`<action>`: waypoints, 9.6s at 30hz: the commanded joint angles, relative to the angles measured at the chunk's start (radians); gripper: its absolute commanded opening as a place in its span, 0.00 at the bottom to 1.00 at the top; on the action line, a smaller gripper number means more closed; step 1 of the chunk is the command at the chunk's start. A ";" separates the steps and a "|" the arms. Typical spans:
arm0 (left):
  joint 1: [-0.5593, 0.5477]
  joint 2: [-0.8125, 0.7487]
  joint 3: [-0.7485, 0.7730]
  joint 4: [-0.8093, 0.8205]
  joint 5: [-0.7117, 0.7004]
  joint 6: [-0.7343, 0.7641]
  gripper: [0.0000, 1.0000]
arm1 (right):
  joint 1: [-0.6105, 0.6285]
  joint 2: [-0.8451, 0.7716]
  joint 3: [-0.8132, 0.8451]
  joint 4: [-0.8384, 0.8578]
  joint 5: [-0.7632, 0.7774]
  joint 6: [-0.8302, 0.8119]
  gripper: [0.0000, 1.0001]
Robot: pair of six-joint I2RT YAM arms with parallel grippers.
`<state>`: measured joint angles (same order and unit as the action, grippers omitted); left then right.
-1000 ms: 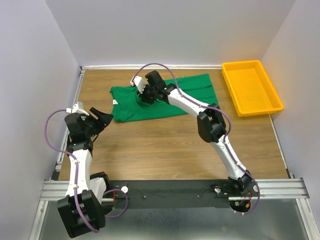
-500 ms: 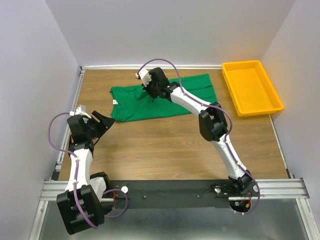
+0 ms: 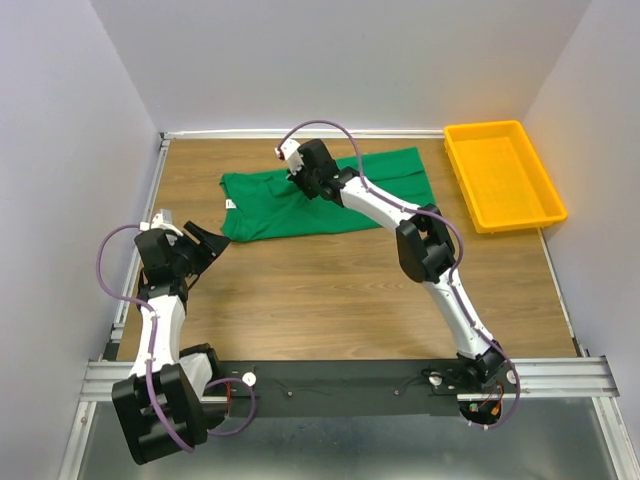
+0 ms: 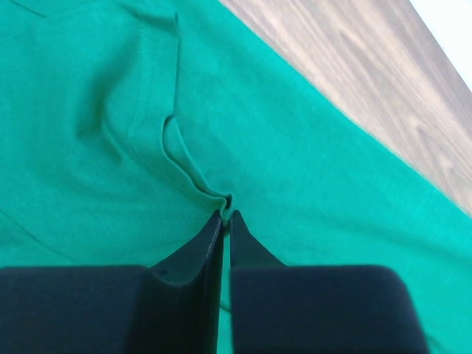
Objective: Fold and stack the t-shirts
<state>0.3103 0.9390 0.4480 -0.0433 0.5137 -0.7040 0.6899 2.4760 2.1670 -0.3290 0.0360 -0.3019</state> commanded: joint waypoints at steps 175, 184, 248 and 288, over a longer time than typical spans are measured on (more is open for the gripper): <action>-0.201 0.750 0.491 -0.138 -0.126 0.423 0.00 | -0.791 -0.542 -0.762 -0.120 -0.393 0.328 0.44; -0.201 0.750 0.486 -0.136 -0.121 0.425 0.00 | -0.791 -0.431 -0.705 -0.122 -0.439 0.313 0.47; -0.069 0.288 0.189 -0.065 -0.106 0.062 0.63 | -0.745 -0.666 -0.866 -0.283 -0.780 -0.129 0.76; 0.050 0.768 0.518 -0.084 -0.373 0.040 0.41 | -0.494 -0.670 -0.825 -0.258 -0.627 -0.397 0.77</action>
<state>0.3344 1.6814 0.9054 -0.0051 0.2005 -0.8024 0.1398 1.8256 1.3025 -0.5793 -0.6868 -0.5194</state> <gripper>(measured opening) 0.361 0.767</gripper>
